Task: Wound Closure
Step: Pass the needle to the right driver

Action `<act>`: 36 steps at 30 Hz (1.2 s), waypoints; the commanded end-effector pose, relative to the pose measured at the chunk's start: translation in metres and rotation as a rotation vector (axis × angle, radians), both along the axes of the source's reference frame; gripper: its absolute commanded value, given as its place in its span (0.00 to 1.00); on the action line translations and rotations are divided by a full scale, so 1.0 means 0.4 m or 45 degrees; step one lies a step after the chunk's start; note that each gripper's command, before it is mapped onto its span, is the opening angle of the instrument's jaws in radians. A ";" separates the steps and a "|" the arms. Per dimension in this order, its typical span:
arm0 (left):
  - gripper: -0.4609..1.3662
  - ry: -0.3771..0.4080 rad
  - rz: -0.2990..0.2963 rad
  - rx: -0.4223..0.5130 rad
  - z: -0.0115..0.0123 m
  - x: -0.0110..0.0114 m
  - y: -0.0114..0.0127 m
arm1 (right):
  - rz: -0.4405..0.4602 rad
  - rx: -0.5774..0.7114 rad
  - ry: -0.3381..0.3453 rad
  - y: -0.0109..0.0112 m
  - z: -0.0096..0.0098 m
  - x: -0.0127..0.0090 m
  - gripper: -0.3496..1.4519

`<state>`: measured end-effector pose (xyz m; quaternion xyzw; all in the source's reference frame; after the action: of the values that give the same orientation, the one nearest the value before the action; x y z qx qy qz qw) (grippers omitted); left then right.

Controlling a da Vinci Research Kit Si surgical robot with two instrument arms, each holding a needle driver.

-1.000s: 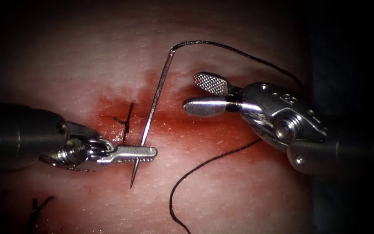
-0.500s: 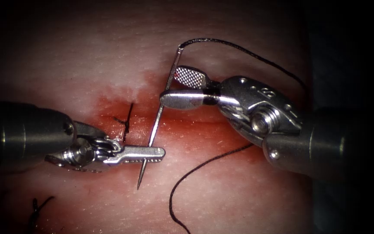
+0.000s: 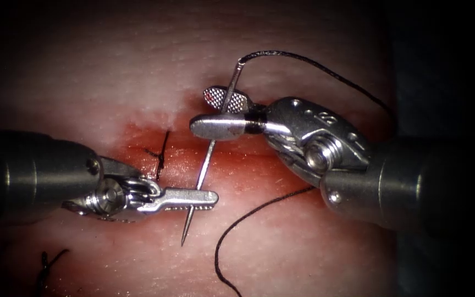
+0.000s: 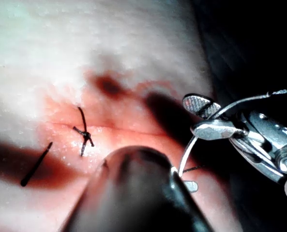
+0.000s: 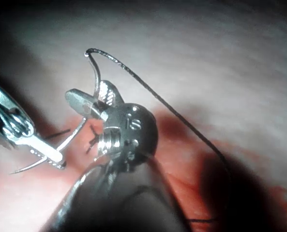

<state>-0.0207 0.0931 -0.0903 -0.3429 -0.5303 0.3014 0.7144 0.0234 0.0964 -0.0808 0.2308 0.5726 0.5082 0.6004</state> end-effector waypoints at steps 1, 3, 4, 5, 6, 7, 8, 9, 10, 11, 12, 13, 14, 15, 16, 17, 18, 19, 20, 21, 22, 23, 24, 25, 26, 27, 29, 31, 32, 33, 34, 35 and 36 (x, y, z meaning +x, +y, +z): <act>0.06 -0.013 -0.011 -0.004 0.0003 -0.0002 0.0000 | 0.013 -0.005 0.005 0.0001 -0.0002 0.0000 0.36; 0.06 -0.013 -0.011 -0.004 0.0002 -0.0002 0.0000 | 0.023 -0.010 0.014 0.0001 -0.0005 0.0001 0.30; 0.06 -0.013 -0.011 -0.004 0.0002 -0.0002 0.0000 | 0.026 -0.011 0.017 0.0001 -0.0007 0.0002 0.27; 0.06 -0.016 -0.013 -0.005 0.0002 -0.0002 0.0000 | 0.029 -0.012 0.019 0.0002 -0.0008 0.0002 0.22; 0.06 -0.016 -0.013 -0.005 0.0002 -0.0002 0.0000 | 0.034 -0.014 0.024 0.0002 -0.0010 0.0003 0.16; 0.06 -0.016 -0.013 -0.005 0.0002 -0.0003 0.0000 | 0.039 -0.017 0.028 0.0002 -0.0012 0.0003 0.10; 0.06 -0.016 -0.013 -0.005 0.0002 -0.0003 0.0000 | 0.041 -0.018 0.031 0.0002 -0.0012 0.0003 0.05; 0.06 -0.016 -0.013 -0.005 0.0002 -0.0004 0.0000 | 0.042 -0.018 0.031 0.0002 -0.0013 0.0003 0.00; 0.06 -0.016 -0.014 -0.004 0.0002 -0.0005 0.0000 | 0.044 -0.020 0.033 0.0000 -0.0013 0.0004 0.00; 0.06 -0.019 -0.016 -0.004 0.0001 -0.0006 0.0001 | 0.039 -0.017 0.029 -0.0001 -0.0013 0.0005 0.00; 0.06 -0.022 -0.018 -0.005 0.0000 -0.0007 0.0001 | 0.039 -0.017 0.029 -0.0001 -0.0013 0.0005 0.00; 0.06 -0.025 -0.020 -0.005 -0.0001 -0.0007 0.0002 | 0.034 -0.014 0.024 -0.0002 -0.0013 0.0005 0.00; 0.06 -0.028 -0.022 -0.004 -0.0003 -0.0008 0.0003 | 0.037 -0.011 0.011 -0.0003 -0.0013 0.0006 0.00; 0.06 -0.039 -0.023 -0.012 -0.0006 -0.0008 0.0005 | 0.043 -0.009 0.000 -0.0003 -0.0013 0.0005 0.00; 0.06 -0.053 -0.031 -0.005 -0.0008 -0.0007 0.0006 | 0.046 -0.007 -0.008 -0.0003 -0.0013 0.0005 0.00; 0.06 -0.081 -0.048 0.006 -0.0012 -0.0007 0.0008 | 0.043 -0.006 -0.010 -0.0004 -0.0013 0.0005 0.00; 0.06 -0.120 -0.072 0.009 -0.0017 -0.0007 0.0010 | 0.040 -0.005 -0.012 -0.0004 -0.0013 0.0005 0.00; 0.25 -0.146 -0.086 0.007 -0.0022 -0.0007 0.0014 | 0.040 -0.005 -0.012 -0.0005 -0.0013 0.0005 0.00; 0.40 -0.160 -0.093 0.007 -0.0026 -0.0007 0.0017 | 0.038 -0.004 -0.015 -0.0005 -0.0013 0.0005 0.00; 0.45 -0.166 -0.096 0.008 -0.0029 -0.0007 0.0019 | 0.035 -0.003 -0.017 -0.0005 -0.0013 0.0005 0.00; 0.49 -0.166 -0.096 0.009 -0.0032 -0.0007 0.0021 | 0.035 -0.003 -0.017 -0.0006 -0.0013 0.0005 0.00; 0.53 -0.163 -0.092 -0.012 -0.0033 -0.0007 0.0022 | 0.035 -0.003 -0.017 -0.0006 -0.0013 0.0004 0.00; 0.59 -0.159 -0.088 -0.041 -0.0034 -0.0007 0.0024 | 0.035 -0.003 -0.017 -0.0005 -0.0013 0.0004 0.00; 0.61 -0.158 -0.087 -0.048 -0.0034 -0.0006 0.0024 | 0.035 -0.003 -0.017 -0.0005 -0.0012 0.0004 0.00; 0.64 -0.156 -0.084 -0.063 -0.0033 -0.0006 0.0025 | 0.032 -0.001 -0.019 -0.0006 -0.0012 0.0003 0.00; 0.68 -0.156 -0.082 -0.071 -0.0032 -0.0005 0.0026 | 0.032 -0.001 -0.019 -0.0006 -0.0013 0.0002 0.00; 0.73 -0.149 -0.081 -0.101 -0.0031 -0.0004 0.0027 | 0.029 0.000 -0.021 -0.0007 -0.0013 0.0000 0.00; 0.76 -0.148 -0.080 -0.108 -0.0031 -0.0004 0.0026 | 0.028 0.000 -0.021 -0.0007 -0.0014 0.0000 0.00; 0.76 -0.148 -0.080 -0.108 -0.0031 -0.0004 0.0026 | 0.028 0.000 -0.021 -0.0007 -0.0014 0.0000 0.00; 0.76 -0.147 -0.079 -0.116 -0.0031 -0.0004 0.0026 | 0.028 0.000 -0.020 -0.0008 -0.0014 0.0000 0.00; 0.76 -0.147 -0.079 -0.116 -0.0030 -0.0004 0.0025 | 0.028 0.000 -0.020 -0.0008 -0.0014 0.0000 0.00; 0.74 -0.147 -0.080 -0.117 -0.0029 -0.0004 0.0024 | 0.028 0.000 -0.020 -0.0008 -0.0014 0.0000 0.00; 0.73 -0.147 -0.080 -0.118 -0.0028 -0.0004 0.0022 | 0.028 0.000 -0.021 -0.0008 -0.0014 0.0000 0.00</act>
<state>-0.0208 0.0940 -0.0915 -0.4105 -0.5446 0.2840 0.6739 0.0233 0.0960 -0.0813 0.2235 0.5718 0.5141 0.5990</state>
